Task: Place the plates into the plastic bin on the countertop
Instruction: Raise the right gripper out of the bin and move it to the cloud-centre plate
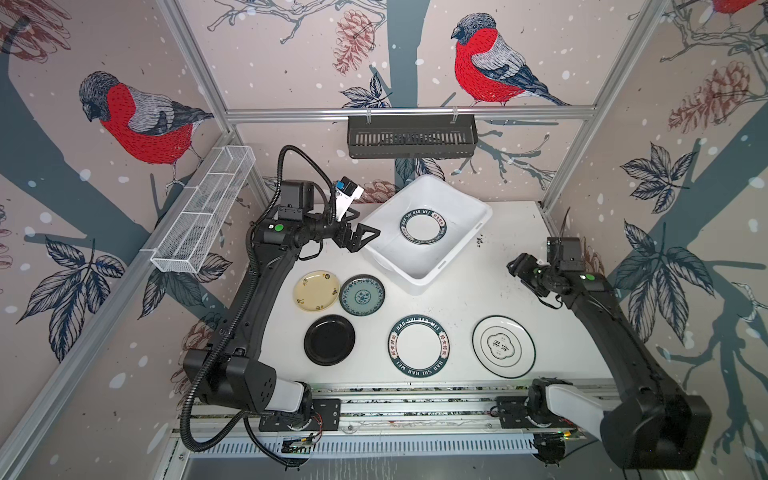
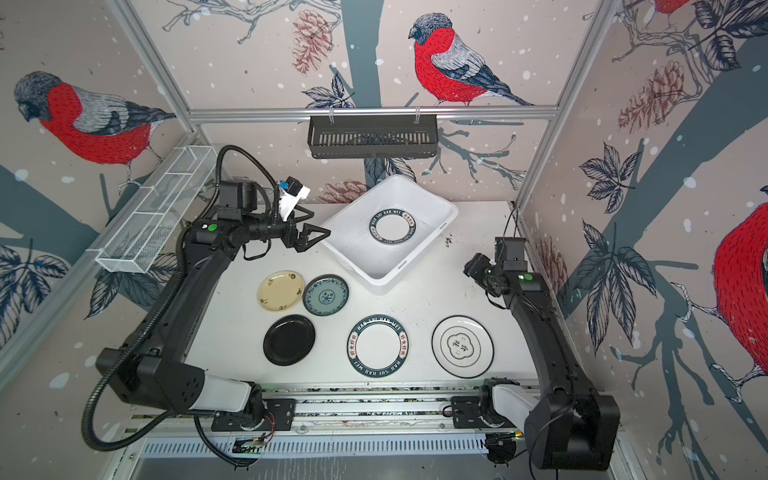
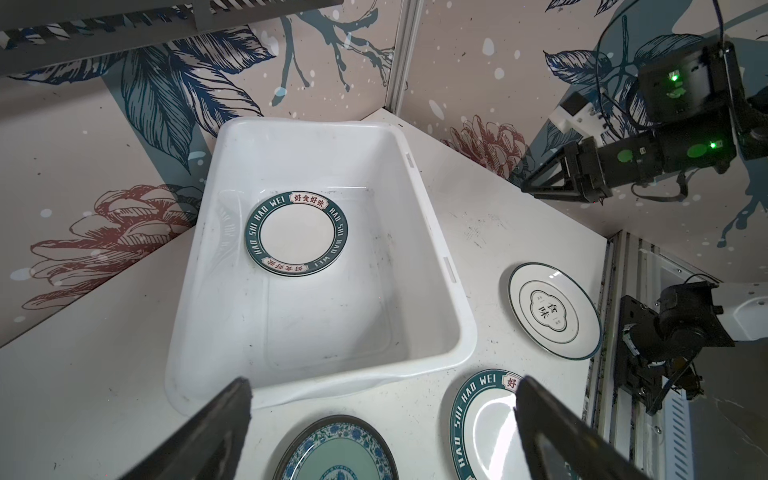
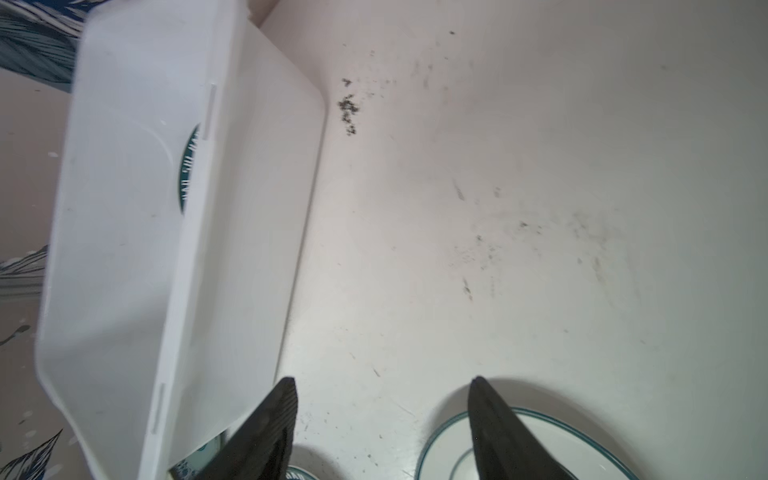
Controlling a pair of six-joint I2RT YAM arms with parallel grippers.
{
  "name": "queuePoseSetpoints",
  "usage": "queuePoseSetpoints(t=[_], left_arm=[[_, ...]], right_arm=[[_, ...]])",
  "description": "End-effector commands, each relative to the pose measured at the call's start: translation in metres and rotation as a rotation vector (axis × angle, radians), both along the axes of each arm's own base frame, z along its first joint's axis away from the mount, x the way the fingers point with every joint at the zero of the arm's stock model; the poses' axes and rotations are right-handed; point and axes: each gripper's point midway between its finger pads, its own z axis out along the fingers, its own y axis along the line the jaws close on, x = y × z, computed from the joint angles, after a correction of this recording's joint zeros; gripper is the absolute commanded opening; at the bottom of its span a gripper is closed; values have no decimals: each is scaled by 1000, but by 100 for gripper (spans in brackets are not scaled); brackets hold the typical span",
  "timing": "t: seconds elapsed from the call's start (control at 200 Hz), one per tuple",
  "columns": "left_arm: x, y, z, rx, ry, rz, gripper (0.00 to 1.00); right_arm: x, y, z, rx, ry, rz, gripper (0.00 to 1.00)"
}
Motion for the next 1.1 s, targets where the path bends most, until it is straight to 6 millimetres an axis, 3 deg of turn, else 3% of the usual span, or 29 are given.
queuePoseSetpoints(t=[0.0, 0.245, 0.265, 0.345, 0.475, 0.735, 1.096], left_arm=[[-5, -6, -3, -11, 6, -36, 98], [-11, -26, -16, 65, -10, -82, 98], [-13, -29, -16, 65, -12, -90, 98], [-16, -38, -16, 67, -19, -113, 98], [-23, -53, -20, 75, -21, -153, 98], [-31, -71, -25, 63, -8, -205, 98], [-32, -76, -21, 49, -22, -213, 98]], right_arm=[[-33, -26, -24, -69, 114, -123, 76], [-83, -47, -54, -96, 301, -272, 78], [-87, -48, -56, -99, 310, -283, 82], [-101, -54, -61, -109, 352, -318, 84], [-120, -54, -71, -85, 411, -341, 84], [-130, -39, -81, 17, 458, -322, 84], [-155, -32, -128, 72, 682, -396, 86]])
